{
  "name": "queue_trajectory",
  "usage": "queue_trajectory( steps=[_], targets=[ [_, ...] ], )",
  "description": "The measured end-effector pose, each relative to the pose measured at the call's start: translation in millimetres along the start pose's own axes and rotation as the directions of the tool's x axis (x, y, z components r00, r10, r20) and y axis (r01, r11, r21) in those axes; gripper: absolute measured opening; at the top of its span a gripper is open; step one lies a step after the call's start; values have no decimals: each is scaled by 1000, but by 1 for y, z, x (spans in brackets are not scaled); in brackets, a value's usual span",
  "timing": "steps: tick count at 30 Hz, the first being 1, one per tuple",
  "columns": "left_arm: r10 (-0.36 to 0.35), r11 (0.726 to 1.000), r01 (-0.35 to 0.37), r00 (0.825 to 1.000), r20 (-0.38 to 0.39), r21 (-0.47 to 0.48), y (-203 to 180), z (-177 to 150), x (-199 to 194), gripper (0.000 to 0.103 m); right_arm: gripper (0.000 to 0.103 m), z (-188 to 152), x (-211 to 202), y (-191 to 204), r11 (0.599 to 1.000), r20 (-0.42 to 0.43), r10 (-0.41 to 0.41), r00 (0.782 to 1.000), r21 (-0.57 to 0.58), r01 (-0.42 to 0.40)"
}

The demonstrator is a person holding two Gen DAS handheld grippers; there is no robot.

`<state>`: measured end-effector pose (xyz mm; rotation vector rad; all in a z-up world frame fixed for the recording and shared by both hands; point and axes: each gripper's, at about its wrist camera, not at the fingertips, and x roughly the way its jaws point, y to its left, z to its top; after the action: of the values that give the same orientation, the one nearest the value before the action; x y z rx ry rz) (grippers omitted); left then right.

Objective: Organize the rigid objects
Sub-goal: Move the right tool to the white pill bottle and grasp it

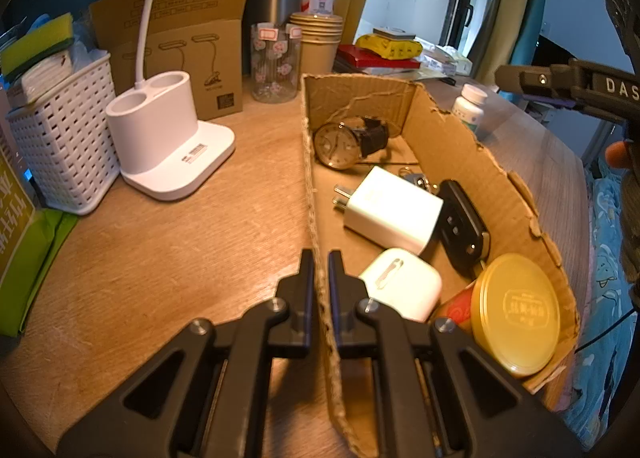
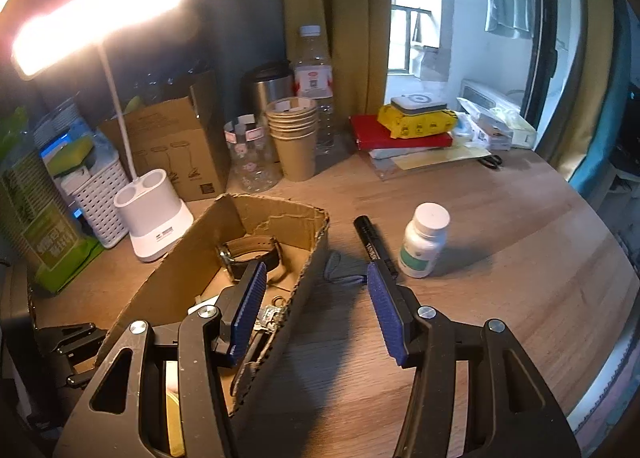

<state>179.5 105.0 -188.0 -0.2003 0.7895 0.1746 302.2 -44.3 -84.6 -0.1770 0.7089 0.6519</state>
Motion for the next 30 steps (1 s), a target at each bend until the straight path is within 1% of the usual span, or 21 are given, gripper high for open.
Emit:
queue_trajectory(
  steps=[18,26,27,28,29,30],
  targets=[
    [-2,1000,2,1000,0,-2,2,-1,0,7,56,-1,6,-14,1000,-12,-17,1000,24,17],
    [-2,1000,2,1000,0,-2,2,-1,0,7,56,-2,12,-27,998,-12,-48,999,34,48],
    [-3,1000,3,1000,0,-2,2,-1,0,7,57,-2,13,-28,998,-9,-51,999,30,51],
    [-3,1000,3,1000,-1,-3,2,-1,0,7,65,-2,14,-30,998,-7,-52,999,27,52],
    [-4,1000,4,1000,-2,-5,3,-1,0,7,70,-2,15,-31,998,-2,-52,999,25,52],
    [-4,1000,4,1000,-2,-6,2,-1,0,7,71,-2,16,-33,998,4,-52,999,24,52]
  ],
)
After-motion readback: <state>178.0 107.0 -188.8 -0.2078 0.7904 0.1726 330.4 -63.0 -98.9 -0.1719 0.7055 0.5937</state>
